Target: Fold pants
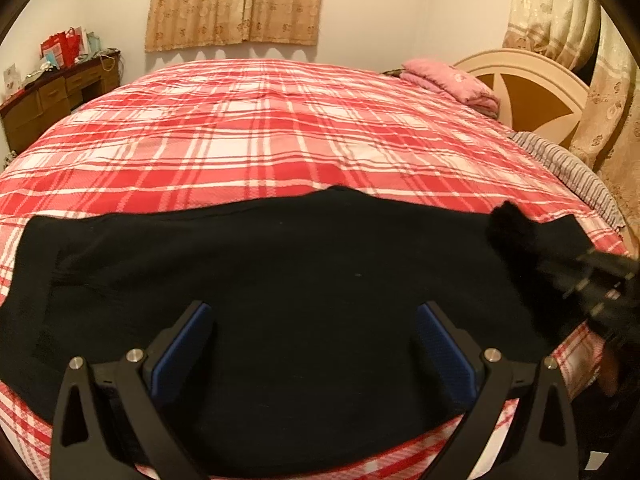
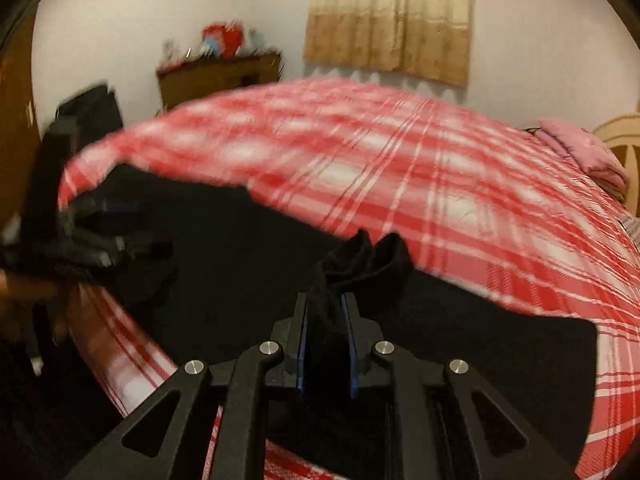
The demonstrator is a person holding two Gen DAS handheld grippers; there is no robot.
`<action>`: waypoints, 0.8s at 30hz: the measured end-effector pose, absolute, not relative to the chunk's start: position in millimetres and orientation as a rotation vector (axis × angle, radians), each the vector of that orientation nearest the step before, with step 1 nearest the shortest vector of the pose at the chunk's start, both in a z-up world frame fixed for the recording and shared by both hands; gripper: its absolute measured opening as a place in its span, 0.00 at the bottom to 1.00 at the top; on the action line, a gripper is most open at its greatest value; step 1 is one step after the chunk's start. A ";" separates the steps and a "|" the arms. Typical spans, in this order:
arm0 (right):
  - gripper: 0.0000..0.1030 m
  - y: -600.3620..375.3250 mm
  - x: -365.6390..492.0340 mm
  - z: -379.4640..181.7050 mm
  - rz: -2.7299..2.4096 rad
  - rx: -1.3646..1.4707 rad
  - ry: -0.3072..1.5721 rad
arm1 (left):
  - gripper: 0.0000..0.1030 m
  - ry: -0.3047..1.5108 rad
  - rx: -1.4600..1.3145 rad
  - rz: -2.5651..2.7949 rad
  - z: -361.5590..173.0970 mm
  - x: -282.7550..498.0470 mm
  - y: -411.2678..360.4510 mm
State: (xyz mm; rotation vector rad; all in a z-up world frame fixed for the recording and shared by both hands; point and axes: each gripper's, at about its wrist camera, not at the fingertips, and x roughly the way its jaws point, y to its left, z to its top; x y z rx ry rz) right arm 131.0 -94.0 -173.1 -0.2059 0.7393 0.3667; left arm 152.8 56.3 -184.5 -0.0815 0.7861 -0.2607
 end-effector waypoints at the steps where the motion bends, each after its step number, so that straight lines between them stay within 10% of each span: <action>1: 0.17 -89.9 132.5 -182.3 0.373 -0.238 0.781 | 1.00 0.793 -0.089 -0.283 -184.1 152.6 53.1; 5: 0.41 -91.7 122.4 -187.2 0.437 -0.255 0.828 | 1.00 0.807 -0.113 -0.353 -179.9 151.4 41.0; 15: 0.41 -171.5 93.3 -162.6 0.394 -0.074 0.754 | 0.98 0.827 -0.081 -0.584 -159.8 157.9 -28.3; 24: 0.41 -233.4 92.8 -158.6 0.254 0.105 0.642 | 0.68 0.937 -0.089 -0.719 -170.8 178.4 -93.9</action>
